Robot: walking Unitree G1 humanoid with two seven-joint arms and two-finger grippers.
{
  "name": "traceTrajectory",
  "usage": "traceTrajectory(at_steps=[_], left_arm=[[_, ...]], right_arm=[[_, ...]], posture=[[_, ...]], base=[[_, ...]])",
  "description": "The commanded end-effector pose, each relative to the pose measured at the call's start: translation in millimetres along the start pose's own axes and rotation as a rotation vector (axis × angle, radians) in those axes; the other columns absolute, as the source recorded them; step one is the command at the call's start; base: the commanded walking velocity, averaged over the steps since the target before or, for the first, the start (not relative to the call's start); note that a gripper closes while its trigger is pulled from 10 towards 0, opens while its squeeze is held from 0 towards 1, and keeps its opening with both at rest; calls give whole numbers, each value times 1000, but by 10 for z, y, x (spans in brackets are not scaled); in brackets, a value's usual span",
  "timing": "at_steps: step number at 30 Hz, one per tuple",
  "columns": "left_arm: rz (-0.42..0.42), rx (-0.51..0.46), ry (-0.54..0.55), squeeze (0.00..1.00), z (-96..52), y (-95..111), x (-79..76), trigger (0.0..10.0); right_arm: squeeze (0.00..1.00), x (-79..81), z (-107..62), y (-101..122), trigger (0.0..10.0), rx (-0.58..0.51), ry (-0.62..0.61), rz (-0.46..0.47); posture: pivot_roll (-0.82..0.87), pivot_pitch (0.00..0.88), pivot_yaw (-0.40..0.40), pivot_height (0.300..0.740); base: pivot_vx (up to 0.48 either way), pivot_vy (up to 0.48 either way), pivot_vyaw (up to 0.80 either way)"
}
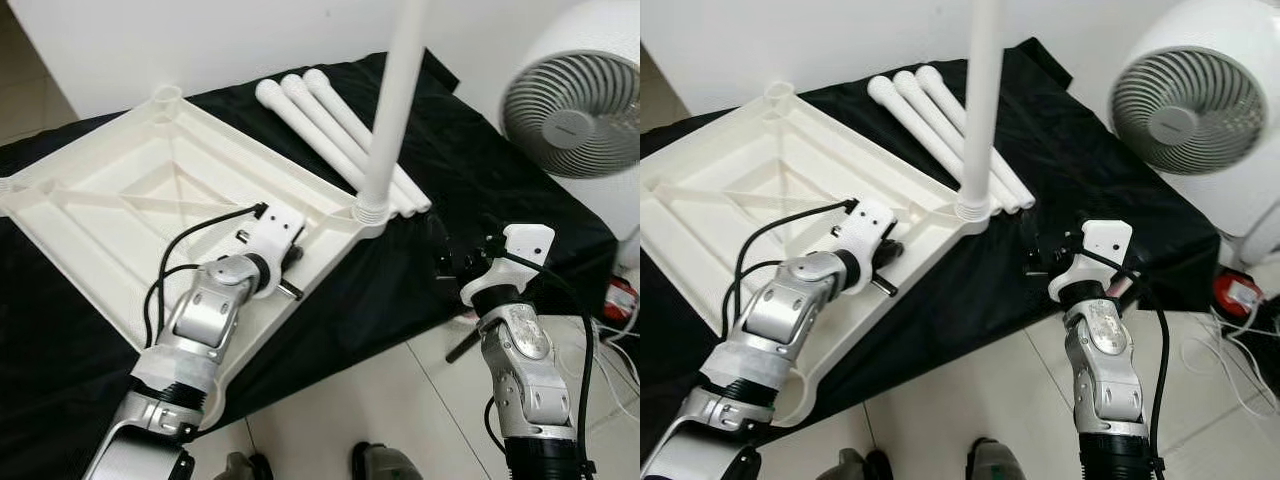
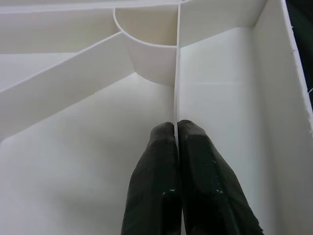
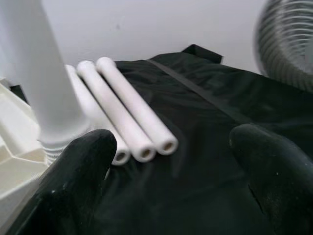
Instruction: Building children table
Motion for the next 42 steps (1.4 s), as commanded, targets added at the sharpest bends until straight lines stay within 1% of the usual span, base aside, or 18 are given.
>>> traceTrajectory(at_steps=[1,3,5,6,7,8,9,10,11,22,23,28,31,33,35,37,38,42], left_arm=[[-10,36,491,0,-283,-149,671,0],[-18,45,474,0,-282,-172,634,0],[-42,29,404,0,-229,-159,481,0],[-48,18,366,0,-195,-136,401,1647],[-52,11,341,0,-175,-121,349,1647],[-41,-15,308,0,-148,-66,286,10000],[-41,-15,308,0,-148,-66,286,10000],[-49,-41,281,125,-130,-11,237,10000],[-58,-61,265,1000,-122,30,210,10000],[12,-187,118,1000,-162,368,34,10000],[26,-212,72,0,-174,422,-29,10000],[23,-322,-93,0,-295,601,-168,10000],[55,-342,-120,0,-357,645,-125,10000],[50,-299,-21,0,-328,598,89,10000],[42,-281,16,0,-319,575,164,10000],[62,-222,173,0,-312,491,453,10000],[62,-222,173,0,-312,491,453,10000],[100,-156,316,0,-331,374,728,10000]], right_arm=[[0,-5,-5,-9,10000,9,0,-9],[0,-7,-6,-11,10000,10,0,-11],[0,-2,2,-12,10000,11,2,-11],[0,6,6,-10,10000,10,5,-10],[0,11,9,-8,10000,9,7,-11],[0,21,11,-5,10000,8,12,-11],[0,21,11,-5,10000,8,12,-11],[0,29,16,-4,10000,8,16,-10],[0,33,18,-2,10000,8,20,-10],[0,37,12,-17,10000,13,26,-13],[0,47,14,-20,10000,14,29,-11],[0,75,19,-28,10000,15,42,-8],[0,88,27,-29,10000,16,56,-7],[0,104,38,-23,10000,14,72,-6],[0,110,40,-21,10000,13,77,-6],[0,142,49,-1,10000,8,97,-2],[0,142,49,-1,10000,8,97,-2],[0,154,94,62,10000,-6,100,-4]], posture=[[-159,146,84,740],[-159,146,83,740],[-156,147,79,740],[-154,146,76,740],[-154,146,76,740],[-155,150,75,740],[-155,150,75,740],[-155,150,75,740],[-155,149,74,740],[-153,144,79,740],[-153,144,79,740],[-148,141,78,740],[-143,141,72,740],[-138,142,68,740],[-138,142,68,740],[-135,145,64,740],[-135,145,64,740],[-135,148,62,740]], base=[[0,0,0],[0,0,0],[0,0,0],[0,0,0],[0,0,0],[0,0,0],[0,0,0],[0,0,0],[0,0,0],[0,0,0],[0,0,0],[0,0,0],[0,0,0],[0,0,0],[0,0,0],[0,0,0],[0,0,0],[0,0,0]])
Point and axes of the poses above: a point about 5 cm out from each wrist's last joint towards the gripper, its own z axis pointing out of the wrist towards the gripper, its own y axis along the axis of the wrist's last joint, x = y × z, the point moved 3 cm from there along z, pointing out of the wrist towards the gripper, and after that the axes turned 8 degrees about -z, right-handed, at the moved point
